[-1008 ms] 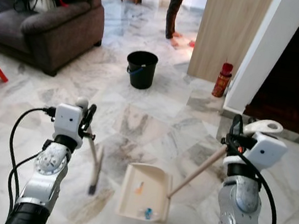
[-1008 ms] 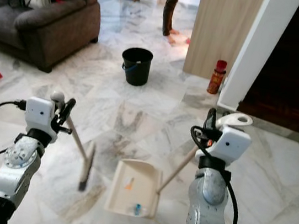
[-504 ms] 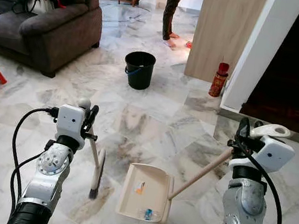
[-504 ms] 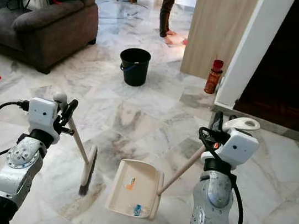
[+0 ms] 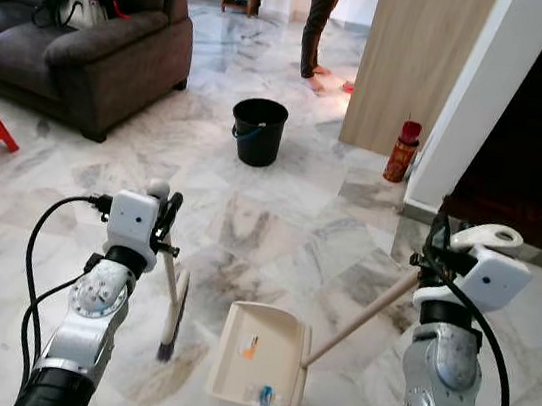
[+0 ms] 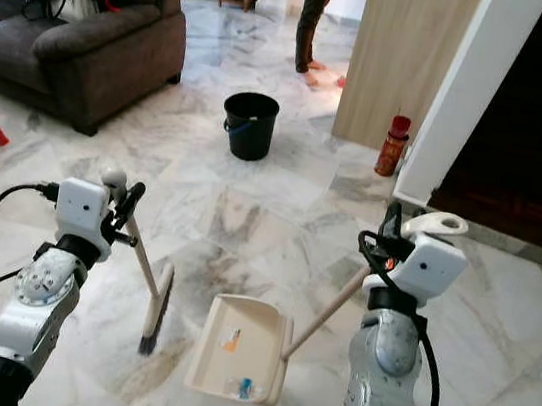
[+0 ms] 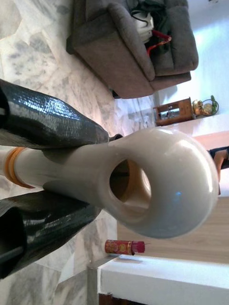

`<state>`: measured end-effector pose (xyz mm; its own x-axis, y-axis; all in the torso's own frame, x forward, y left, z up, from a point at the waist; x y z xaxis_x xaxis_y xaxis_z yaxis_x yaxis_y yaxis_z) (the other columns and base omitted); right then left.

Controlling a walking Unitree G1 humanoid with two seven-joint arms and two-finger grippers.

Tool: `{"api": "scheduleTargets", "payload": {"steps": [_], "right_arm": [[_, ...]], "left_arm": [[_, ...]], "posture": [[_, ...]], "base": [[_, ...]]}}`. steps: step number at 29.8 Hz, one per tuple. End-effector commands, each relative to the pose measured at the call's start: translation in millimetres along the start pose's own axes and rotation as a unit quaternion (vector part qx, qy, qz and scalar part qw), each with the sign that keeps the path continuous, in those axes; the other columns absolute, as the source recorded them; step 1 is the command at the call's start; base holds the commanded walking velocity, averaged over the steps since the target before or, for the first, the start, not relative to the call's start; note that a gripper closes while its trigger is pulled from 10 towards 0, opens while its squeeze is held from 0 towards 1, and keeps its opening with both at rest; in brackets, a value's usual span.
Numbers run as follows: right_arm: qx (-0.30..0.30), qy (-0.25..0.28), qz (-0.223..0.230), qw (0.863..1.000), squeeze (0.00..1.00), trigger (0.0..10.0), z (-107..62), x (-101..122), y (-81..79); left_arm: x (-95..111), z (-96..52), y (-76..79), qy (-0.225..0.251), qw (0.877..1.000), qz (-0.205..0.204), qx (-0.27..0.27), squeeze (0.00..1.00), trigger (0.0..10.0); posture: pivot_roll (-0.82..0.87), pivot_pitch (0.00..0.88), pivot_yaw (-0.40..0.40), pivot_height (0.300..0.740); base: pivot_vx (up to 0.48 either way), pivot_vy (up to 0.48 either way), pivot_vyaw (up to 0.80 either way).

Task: Sweep floor

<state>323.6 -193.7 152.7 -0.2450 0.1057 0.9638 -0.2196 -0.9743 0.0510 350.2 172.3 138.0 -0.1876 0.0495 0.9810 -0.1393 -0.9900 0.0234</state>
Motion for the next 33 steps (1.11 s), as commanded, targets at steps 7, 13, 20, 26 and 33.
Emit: {"api": "scheduleTargets", "payload": {"steps": [7, 13, 20, 26, 33], "right_arm": [[0.001, 0.04, 0.017, 0.999, 0.0, 10.0, 5.2, 20.9, -3.9], [0.002, 0.041, 0.02, 0.999, 0.0, 10.0, 4.8, 21.4, -4.9], [0.003, 0.044, 0.02, 0.999, 0.0, 10.0, 6.4, 23.0, -6.3], [-0.001, 0.044, 0.027, 0.999, 0.0, 10.0, 7.1, 24.3, -4.9], [-0.002, 0.047, 0.028, 0.998, 0.0, 10.0, 7.4, 25.6, -4.6]], "left_arm": [[16.3, 3.3, -0.1, 0.032, 0.999, 0.006, -0.006, 0.0, 10.0], [17.1, 3.5, 1.0, 0.033, 0.999, 0.004, -0.009, 0.0, 10.0], [17.9, 4.0, 0.6, 0.033, 0.999, 0.006, -0.013, 0.0, 10.0], [18.8, 4.7, 1.4, 0.034, 0.999, 0.003, -0.015, 0.0, 10.0], [17.6, 5.6, 2.4, 0.031, 0.999, 0.003, -0.019, 0.0, 10.0]], "posture": [[-0.07, 0.002, 0.034, 0.74], [-0.07, 0.0, 0.037, 0.74], [-0.07, 0.0, 0.041, 0.74], [-0.07, 0.0, 0.042, 0.74], [-0.08, 0.0, 0.049, 0.74]], "base": [[0.302, 0.0, 0.16], [0.307, 0.0, 0.0], [0.31, 0.0, 0.0], [0.323, 0.0, 0.0], [0.335, 0.0, 0.0]]}}
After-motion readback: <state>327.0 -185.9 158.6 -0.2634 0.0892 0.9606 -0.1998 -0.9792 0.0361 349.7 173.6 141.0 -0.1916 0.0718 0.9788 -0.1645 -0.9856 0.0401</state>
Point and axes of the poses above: a point about 5 cm out from each wrist's last joint towards the gripper, its own z axis pointing out of the wrist towards the gripper, its own x axis along the axis of the wrist's last joint, y = z × x, the point moved 4 cm from there along z, pointing out of the wrist towards the gripper, and after that the axes turned 11 degrees about -z, right-handed, at the moved point
